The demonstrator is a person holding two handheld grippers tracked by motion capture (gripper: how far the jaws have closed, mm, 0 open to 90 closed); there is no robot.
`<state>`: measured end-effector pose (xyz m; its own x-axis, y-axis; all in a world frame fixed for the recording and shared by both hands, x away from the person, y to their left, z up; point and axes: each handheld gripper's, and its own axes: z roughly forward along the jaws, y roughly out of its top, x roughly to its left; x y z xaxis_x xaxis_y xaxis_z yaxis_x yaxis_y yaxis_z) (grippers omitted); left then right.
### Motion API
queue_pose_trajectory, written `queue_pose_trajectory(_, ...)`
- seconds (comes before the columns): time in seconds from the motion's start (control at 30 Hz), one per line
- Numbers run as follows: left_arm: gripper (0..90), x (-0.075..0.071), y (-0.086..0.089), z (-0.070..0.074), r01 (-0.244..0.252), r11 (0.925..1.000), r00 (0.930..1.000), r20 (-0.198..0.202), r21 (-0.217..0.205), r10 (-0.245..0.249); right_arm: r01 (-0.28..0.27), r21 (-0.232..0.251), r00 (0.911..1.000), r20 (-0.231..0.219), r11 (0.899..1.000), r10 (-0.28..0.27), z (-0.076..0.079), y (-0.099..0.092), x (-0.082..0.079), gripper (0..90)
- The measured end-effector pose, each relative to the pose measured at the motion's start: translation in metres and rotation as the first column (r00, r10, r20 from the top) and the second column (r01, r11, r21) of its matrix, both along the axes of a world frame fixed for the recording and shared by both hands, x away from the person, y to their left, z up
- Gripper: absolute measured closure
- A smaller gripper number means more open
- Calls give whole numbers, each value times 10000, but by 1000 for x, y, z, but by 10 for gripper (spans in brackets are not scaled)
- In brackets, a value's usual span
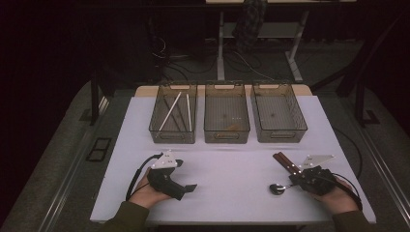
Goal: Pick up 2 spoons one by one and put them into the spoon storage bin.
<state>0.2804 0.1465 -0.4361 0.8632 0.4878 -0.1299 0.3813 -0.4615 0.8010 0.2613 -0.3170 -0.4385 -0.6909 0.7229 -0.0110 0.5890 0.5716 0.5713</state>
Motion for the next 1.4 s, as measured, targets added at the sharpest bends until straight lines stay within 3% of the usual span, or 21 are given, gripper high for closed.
queue_pose_trajectory(0.37,0,0,-1,0,55,10000,10000,-9,17,-55,-13,104,10000,9,9999,13,1,-7,-10,878)
queue_pose_trajectory(0.47,0,0,-1,0,74,10000,10000,1,5,-74,-88,852,9999,126,9963,78,5,-8,-8,779)
queue_pose_trajectory(0.57,0,0,-1,0,103,9999,9999,6,-17,-103,-349,1776,9994,-22,9835,359,7,-6,-7,655)
queue_pose_trajectory(0.7,0,0,-1,0,134,9999,9999,11,-38,-134,-712,2371,9968,-175,9689,776,6,0,-5,590)
queue_pose_trajectory(1.1,0,0,-2,-1,237,9997,9997,-54,-2,-237,-1515,2110,9873,-154,9657,1583,-2,17,-3,534)
queue_pose_trajectory(1.4,0,0,-3,-1,296,9996,9995,-83,17,-296,-2016,1434,9789,-56,9689,2045,-7,23,-6,531)
